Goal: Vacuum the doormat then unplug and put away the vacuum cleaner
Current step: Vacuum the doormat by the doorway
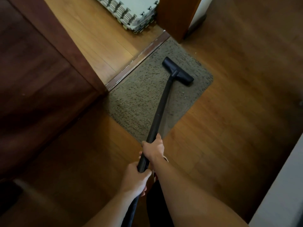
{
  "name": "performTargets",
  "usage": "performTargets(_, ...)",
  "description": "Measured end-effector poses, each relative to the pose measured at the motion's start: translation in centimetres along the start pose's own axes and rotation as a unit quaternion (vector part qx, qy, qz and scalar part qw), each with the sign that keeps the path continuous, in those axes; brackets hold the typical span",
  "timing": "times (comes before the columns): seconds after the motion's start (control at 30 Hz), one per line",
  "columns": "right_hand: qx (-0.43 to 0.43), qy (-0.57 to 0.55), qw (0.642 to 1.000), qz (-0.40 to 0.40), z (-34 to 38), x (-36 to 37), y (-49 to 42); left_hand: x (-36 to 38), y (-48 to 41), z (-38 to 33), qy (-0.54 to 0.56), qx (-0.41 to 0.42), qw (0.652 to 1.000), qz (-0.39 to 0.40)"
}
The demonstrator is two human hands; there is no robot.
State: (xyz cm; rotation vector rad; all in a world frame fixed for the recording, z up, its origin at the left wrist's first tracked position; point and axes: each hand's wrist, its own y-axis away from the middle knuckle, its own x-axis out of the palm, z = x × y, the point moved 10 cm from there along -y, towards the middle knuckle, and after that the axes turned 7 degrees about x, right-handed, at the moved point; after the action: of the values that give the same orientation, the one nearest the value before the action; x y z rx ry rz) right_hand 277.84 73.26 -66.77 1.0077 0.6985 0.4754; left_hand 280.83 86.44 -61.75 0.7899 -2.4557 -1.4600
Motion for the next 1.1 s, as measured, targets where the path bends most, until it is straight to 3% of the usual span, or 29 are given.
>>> performTargets(0.43,0.018,-0.027,0.999,0.033,-8.6,10.0,7.4,-8.3,6.6,10.1,-0.029,0.0,1.0,-0.001)
performTargets(0.7,0.012,-0.048,0.997,0.053,-12.4,12.3,9.0,-8.4,8.0,14.8,0.025,-0.045,0.999,0.016)
performTargets(0.93,0.049,-0.111,0.987,0.103,-13.9,13.4,9.4,-8.1,7.3,15.4,0.023,-0.058,0.997,0.042)
performTargets(1.1,0.041,-0.102,0.989,0.096,-12.4,11.8,8.6,-7.0,6.7,13.5,0.029,-0.069,0.995,0.059)
